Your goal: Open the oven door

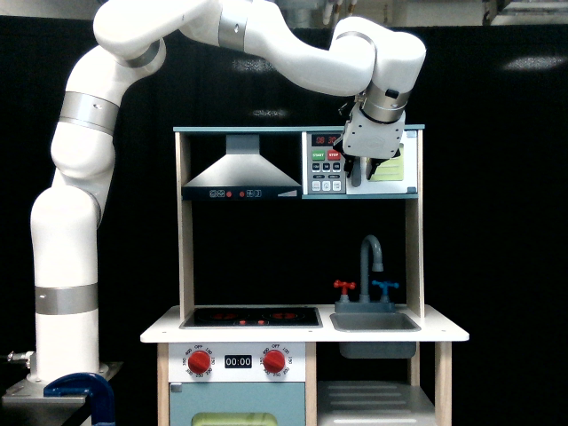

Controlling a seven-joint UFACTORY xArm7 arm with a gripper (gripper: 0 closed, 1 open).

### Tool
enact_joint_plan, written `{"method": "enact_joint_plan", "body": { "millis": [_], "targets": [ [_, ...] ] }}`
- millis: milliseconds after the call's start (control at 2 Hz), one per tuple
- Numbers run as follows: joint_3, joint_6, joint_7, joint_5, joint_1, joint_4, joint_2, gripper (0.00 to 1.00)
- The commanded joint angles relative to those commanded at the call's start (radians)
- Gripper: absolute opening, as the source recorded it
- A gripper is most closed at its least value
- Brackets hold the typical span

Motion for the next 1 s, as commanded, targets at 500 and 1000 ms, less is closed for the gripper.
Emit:
{"method": "enact_joint_plan", "body": {
  "millis": [500,1000],
  "targets": [
    [0.011,0.044,-0.017,-0.006,-0.058,0.051,0.036,0.0],
    [0.034,0.164,-0.04,-0.005,-0.199,0.267,0.192,0.0]
  ]
}}
